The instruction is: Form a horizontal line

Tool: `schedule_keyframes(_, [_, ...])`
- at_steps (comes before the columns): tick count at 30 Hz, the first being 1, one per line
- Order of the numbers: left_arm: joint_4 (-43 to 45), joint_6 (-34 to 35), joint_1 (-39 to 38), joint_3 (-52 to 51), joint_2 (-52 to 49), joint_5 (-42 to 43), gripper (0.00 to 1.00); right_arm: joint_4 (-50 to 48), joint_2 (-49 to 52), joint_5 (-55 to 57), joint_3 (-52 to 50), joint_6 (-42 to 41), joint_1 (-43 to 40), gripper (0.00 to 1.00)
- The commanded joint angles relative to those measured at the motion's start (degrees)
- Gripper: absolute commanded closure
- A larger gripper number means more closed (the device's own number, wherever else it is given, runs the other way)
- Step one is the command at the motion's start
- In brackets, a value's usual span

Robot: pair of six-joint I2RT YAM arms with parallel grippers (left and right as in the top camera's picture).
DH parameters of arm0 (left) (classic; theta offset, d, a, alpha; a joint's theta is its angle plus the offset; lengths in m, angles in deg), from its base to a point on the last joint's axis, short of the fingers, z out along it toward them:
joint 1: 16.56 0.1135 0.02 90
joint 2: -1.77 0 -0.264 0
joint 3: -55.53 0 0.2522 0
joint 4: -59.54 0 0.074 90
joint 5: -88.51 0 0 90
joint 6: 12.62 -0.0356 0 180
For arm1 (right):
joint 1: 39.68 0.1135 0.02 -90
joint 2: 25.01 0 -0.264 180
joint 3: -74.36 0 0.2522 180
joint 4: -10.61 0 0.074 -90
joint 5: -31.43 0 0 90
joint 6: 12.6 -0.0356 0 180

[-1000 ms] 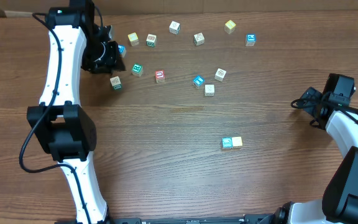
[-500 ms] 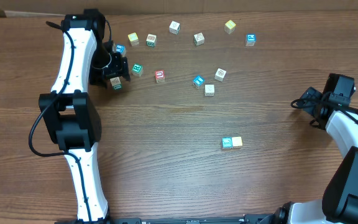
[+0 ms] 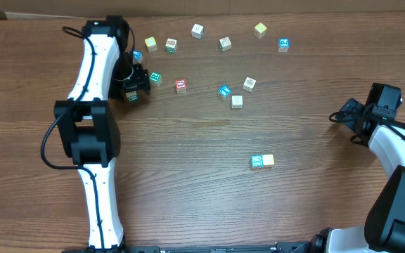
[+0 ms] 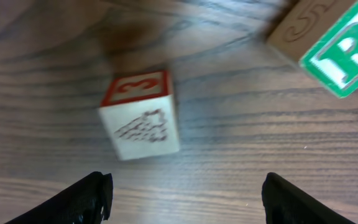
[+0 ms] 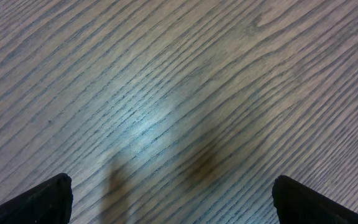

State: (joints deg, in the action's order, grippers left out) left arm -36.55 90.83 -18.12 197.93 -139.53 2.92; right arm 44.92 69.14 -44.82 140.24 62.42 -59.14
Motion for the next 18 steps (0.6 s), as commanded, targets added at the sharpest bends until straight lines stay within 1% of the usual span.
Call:
schedule_keyframes(1, [0.5,2.0,-0.4,0.8,-1.1,-1.8,0.25,-0.4,0.1,0.1,0.3,-0.2,-0.1,0.0])
schedule_keyframes(3, [0.8,2.3,-0.4,0.8,-1.1,-2.5,0.26,-0.3,0.1,0.1,0.3,-0.2,-0.1,0.0])
schedule_keyframes(7, [2.2,2.4,-1.0,0.8,-1.1,-2.5,0.38,-0.3,0.1,0.1,0.3,-0.2,-0.1,0.0])
schedule_keyframes(9, [3.0,2.4,-1.5,0.8,-1.1,-2.5,0.4,-0.4,0.1,0.1,0.3,-0.2,-0.1,0.0])
schedule_keyframes(12, [4.0,2.4,-2.3,0.8,-1.1,-2.5,0.47,-0.4,0.1,0.1,0.3,-0.2,-0.1,0.0])
schedule_keyframes(18, [4.7,2.5,-3.6,0.8,-1.1,-2.5,0.48,-0.4,0.1,0.1,0.3,-0.2,-0.1,0.0])
